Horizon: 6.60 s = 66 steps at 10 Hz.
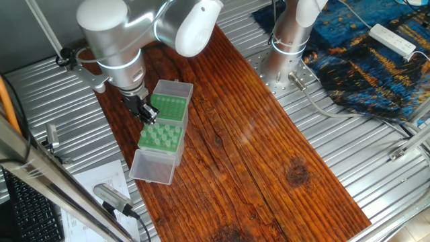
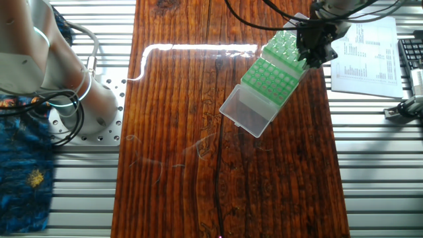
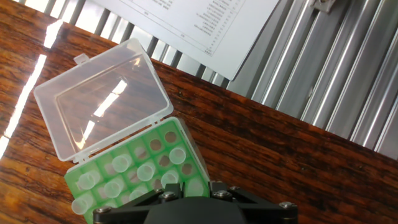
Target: Transfer all large pipette tips from one holder to another
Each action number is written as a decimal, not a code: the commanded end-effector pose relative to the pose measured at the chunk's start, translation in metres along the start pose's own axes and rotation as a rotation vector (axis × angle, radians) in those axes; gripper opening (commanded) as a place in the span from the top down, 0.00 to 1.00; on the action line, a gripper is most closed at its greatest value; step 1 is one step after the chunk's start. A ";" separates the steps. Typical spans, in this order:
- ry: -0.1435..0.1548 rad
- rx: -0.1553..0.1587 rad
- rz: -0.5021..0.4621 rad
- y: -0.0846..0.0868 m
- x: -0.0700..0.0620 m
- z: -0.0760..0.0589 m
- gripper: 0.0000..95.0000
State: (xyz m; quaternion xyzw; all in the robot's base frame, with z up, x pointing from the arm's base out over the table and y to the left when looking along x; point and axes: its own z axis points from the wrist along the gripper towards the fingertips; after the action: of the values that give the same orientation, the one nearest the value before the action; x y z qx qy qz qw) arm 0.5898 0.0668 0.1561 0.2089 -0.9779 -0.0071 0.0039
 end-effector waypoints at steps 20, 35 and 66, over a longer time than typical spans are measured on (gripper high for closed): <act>0.000 0.000 0.020 0.003 0.000 -0.008 1.00; 0.005 -0.002 -0.006 0.001 0.007 -0.039 1.00; 0.059 -0.037 -0.058 -0.012 0.003 -0.116 1.00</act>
State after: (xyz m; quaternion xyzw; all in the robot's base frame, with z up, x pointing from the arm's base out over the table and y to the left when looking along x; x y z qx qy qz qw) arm 0.5936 0.0514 0.2754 0.2396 -0.9699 -0.0215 0.0385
